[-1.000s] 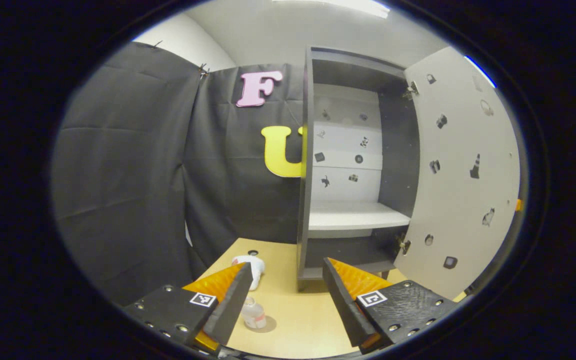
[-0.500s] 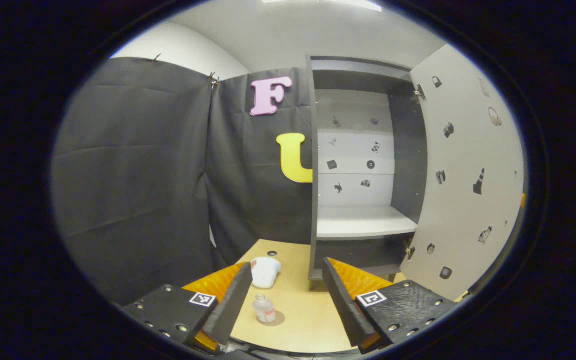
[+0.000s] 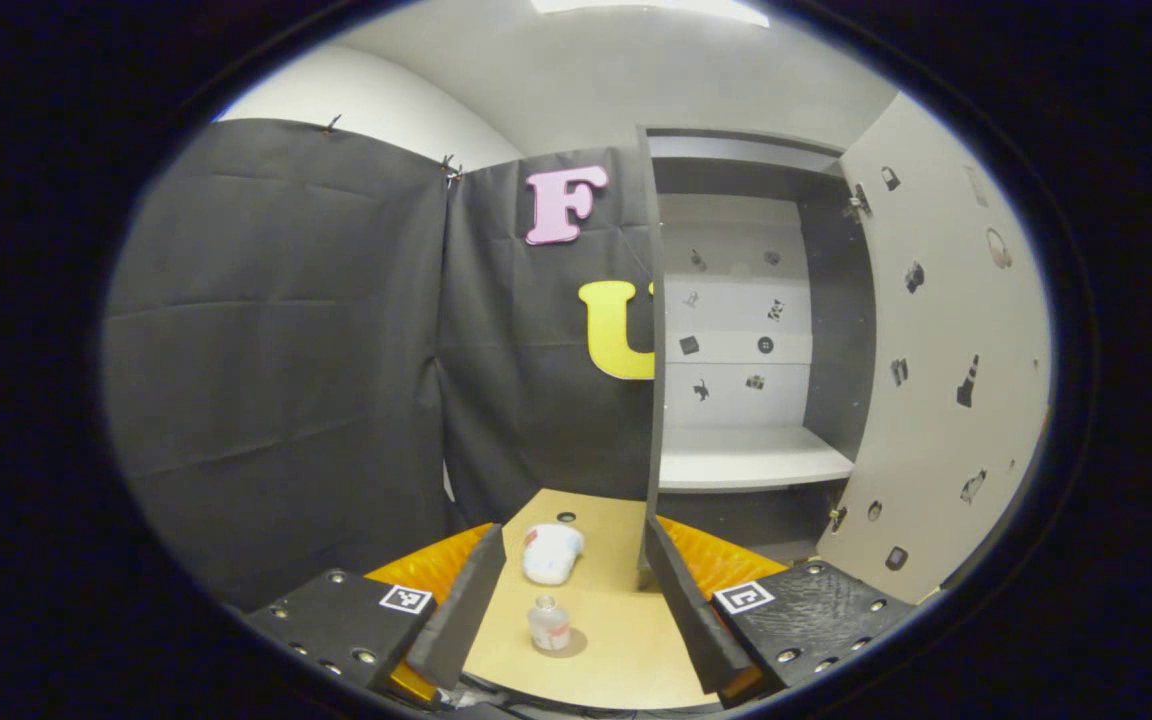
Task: Open the cabinet door with the right hand, grasp the bottle in the cabinet with the left hand and place it on the coaster, then close the cabinet door with the right hand.
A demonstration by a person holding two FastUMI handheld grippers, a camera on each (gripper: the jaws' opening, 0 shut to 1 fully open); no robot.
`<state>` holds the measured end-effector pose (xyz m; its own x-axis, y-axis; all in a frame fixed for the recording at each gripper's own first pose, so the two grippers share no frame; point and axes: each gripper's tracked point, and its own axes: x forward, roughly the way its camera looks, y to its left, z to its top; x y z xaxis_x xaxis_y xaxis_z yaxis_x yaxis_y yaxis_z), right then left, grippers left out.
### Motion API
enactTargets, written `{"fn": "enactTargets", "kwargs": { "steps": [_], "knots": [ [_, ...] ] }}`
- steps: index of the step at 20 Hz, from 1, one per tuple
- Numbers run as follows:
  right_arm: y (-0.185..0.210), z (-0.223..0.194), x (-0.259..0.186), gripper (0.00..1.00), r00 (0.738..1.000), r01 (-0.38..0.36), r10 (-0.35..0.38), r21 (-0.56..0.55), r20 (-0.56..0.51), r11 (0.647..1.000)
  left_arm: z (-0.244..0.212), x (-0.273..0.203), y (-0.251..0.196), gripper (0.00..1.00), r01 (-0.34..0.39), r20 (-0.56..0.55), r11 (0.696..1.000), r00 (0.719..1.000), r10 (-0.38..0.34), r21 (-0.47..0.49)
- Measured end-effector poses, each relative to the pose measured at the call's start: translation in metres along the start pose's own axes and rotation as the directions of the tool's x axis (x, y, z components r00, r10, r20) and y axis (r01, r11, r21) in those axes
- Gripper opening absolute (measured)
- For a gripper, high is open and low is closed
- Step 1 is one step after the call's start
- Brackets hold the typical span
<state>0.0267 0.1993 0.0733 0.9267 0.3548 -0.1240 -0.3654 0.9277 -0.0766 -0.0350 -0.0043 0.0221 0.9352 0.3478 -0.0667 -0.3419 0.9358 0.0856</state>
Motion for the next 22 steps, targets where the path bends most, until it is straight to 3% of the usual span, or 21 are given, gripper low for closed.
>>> {"fn": "enactTargets", "kwargs": {
  "steps": [3,5,6,7,8,9,10,15,16,20,22],
  "knots": [
    [0.039,0.001,0.000,0.96,1.000,-0.015,0.015,-0.005,-0.001,1.000,0.001,0.016,0.020,0.85,0.019,-0.004,1.000,1.000,-0.019,-0.007],
    [0.072,-0.001,0.004,0.92,1.000,-0.023,0.023,0.045,-0.001,0.999,0.004,0.029,0.039,0.85,0.022,0.006,1.000,1.000,-0.022,-0.006],
    [0.090,-0.003,0.007,0.96,0.999,-0.031,0.031,0.070,-0.006,0.997,0.004,0.037,0.048,0.85,0.024,0.008,1.000,1.000,-0.024,-0.002],
    [0.105,-0.002,0.012,0.92,0.999,-0.036,0.037,0.086,-0.008,0.996,0.004,0.044,0.059,0.85,0.022,0.007,1.000,1.000,-0.022,0.002],
    [0.119,-0.002,0.018,0.96,0.999,-0.039,0.040,0.100,-0.013,0.994,0.003,0.053,0.069,0.85,0.021,0.007,1.000,1.000,-0.021,0.006],
    [0.134,-0.001,0.022,0.92,0.999,-0.042,0.044,0.104,-0.010,0.994,0.002,0.059,0.078,0.85,0.025,0.001,1.000,1.000,-0.025,0.009],
    [0.149,0.000,0.026,0.96,0.999,-0.050,0.050,0.105,-0.002,0.993,-0.001,0.067,0.086,0.85,0.033,-0.003,0.999,0.999,-0.033,0.011],
    [0.225,-0.005,0.060,0.92,0.996,-0.090,0.091,0.094,-0.013,0.991,-0.011,0.105,0.124,0.85,0.077,-0.024,0.997,0.997,-0.077,0.023],
    [0.236,-0.005,0.069,0.98,0.996,-0.081,0.083,0.106,-0.016,0.991,-0.010,0.110,0.128,0.87,0.089,-0.024,0.996,0.996,-0.089,0.023],
    [0.256,-0.002,0.084,0.98,0.998,-0.054,0.056,0.108,-0.019,0.993,-0.005,0.122,0.134,0.87,0.152,-0.007,0.988,0.988,-0.152,0.026],
    [0.255,0.000,0.084,0.98,1.000,-0.025,0.027,0.084,-0.016,0.996,-0.005,0.123,0.123,0.87,0.216,0.020,0.976,0.976,-0.216,0.004]
  ]
}}
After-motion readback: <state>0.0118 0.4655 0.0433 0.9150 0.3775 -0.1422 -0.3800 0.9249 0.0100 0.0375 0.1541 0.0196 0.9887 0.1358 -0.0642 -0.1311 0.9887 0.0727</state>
